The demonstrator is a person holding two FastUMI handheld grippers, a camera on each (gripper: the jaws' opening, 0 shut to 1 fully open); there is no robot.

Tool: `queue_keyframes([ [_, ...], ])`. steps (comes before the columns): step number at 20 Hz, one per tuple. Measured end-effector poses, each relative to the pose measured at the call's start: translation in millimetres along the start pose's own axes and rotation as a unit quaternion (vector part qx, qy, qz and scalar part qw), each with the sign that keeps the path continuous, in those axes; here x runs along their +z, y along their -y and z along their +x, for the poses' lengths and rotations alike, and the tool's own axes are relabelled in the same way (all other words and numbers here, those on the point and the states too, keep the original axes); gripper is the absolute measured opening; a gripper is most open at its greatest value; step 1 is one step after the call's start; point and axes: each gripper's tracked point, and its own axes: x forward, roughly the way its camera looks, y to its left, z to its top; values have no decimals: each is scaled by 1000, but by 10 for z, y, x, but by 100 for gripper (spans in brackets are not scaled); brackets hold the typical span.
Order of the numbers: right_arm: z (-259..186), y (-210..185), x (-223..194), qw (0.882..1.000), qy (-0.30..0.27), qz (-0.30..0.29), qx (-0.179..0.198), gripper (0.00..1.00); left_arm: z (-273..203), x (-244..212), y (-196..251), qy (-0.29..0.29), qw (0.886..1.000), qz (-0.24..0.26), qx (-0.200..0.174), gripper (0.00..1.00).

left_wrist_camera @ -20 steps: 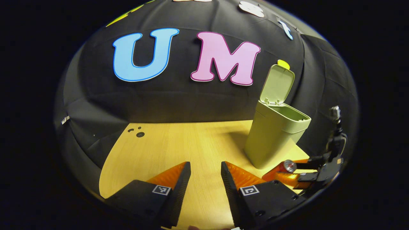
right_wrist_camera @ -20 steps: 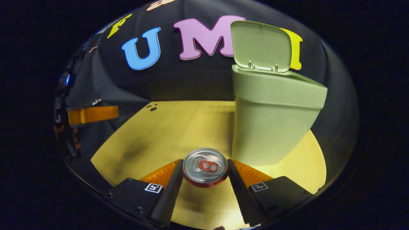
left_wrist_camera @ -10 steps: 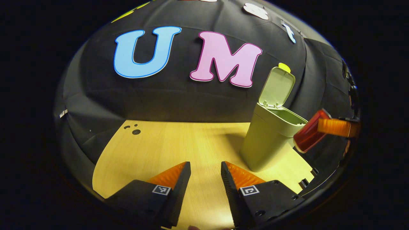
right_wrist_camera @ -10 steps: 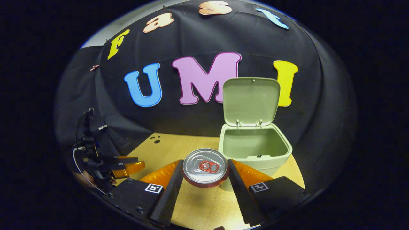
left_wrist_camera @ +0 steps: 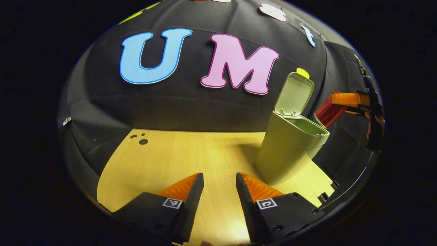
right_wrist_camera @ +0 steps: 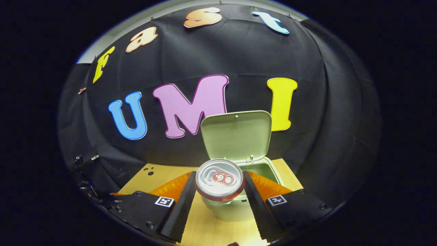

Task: Press the lid of the desktop garbage bin to open it, pick up the crumpled paper on the desktop and throw it into the bin, then pick up the pop can on the desktop and drop it into the bin, and finally close the garbage bin lid.

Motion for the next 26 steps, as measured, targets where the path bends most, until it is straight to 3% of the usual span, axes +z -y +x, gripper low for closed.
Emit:
queue_keyframes([
  [10, 731, 490, -446, 998, -50, -25, -39, 83, -50, 5, -22, -1, 1000, 1, 12, 64],
  [19, 944, 681, -964, 993, -99, -11, -63, 84, -73, -21, -65, -5, 1000, -4, 20, 64],
  [26, 942, 730, -1032, 992, -104, -13, -70, 84, -83, -36, -92, -7, 1000, -10, 24, 64],
])
